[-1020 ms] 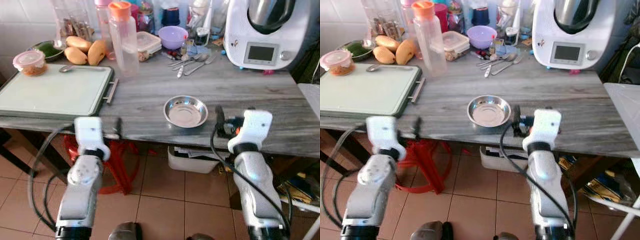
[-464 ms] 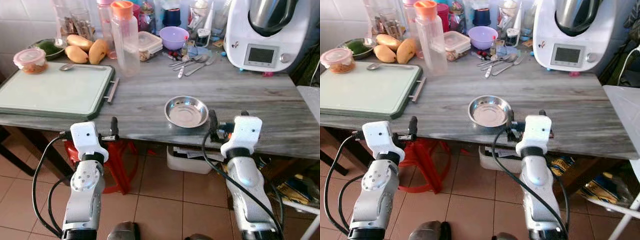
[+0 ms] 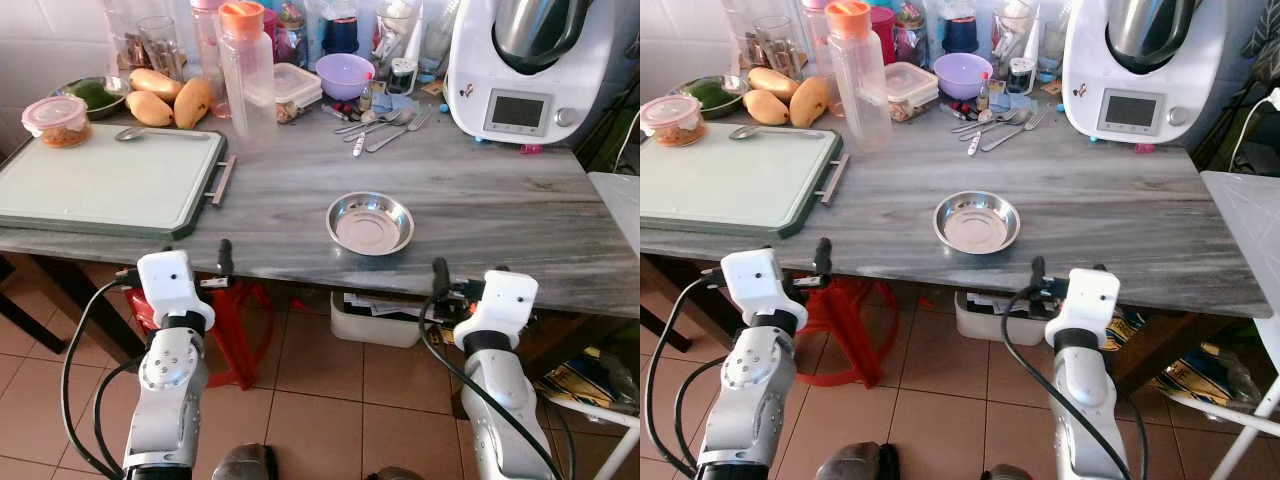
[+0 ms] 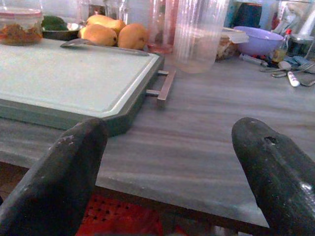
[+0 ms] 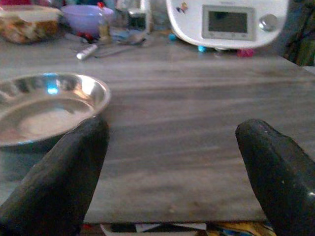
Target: Setting the table
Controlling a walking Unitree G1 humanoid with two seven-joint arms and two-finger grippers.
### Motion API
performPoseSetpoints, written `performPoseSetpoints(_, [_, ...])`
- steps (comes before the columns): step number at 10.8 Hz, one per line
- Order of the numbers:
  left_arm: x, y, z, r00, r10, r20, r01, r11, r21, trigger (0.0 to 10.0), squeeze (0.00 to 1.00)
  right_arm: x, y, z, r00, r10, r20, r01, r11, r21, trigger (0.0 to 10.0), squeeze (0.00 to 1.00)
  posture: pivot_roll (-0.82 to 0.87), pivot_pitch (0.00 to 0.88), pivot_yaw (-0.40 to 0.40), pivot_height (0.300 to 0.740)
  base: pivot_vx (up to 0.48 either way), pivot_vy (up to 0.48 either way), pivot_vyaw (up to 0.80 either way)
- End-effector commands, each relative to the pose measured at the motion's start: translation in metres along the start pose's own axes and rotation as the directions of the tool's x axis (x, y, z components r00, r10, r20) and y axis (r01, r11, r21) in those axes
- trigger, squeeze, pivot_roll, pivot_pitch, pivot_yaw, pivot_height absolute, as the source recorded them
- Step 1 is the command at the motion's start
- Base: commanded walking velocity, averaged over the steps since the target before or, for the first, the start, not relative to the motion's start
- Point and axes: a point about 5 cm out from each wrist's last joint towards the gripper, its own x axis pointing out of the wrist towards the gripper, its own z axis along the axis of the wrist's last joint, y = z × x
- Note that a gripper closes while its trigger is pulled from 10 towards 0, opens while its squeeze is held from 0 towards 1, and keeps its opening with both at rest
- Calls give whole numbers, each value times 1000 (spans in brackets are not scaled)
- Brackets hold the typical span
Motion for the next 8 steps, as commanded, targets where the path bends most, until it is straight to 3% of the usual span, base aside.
performPoseSetpoints(1, [0, -1, -2, 1000, -10, -6, 10, 1000, 2, 10000, 0, 2, 0, 2, 1000, 2, 12, -2, 1000, 6, 10000, 0, 22, 0, -1, 740, 0, 0, -406])
performPoseSetpoints(3, [1, -4, -2, 1000, -25, -7, 25, 1000, -2, 10000, 0, 6, 1, 4, 999, 28, 26, -28, 1000, 0, 10000, 0, 25, 0, -5, 740, 0, 0, -516])
performPoseSetpoints(8, [6, -6, 4, 1000, -30, 7, 30, 1000, 0, 10000, 0, 17, 3, 17, 996, 48, 72, -48, 999, -3, 10000, 0, 10, 0, -2, 740, -52, 0, 0])
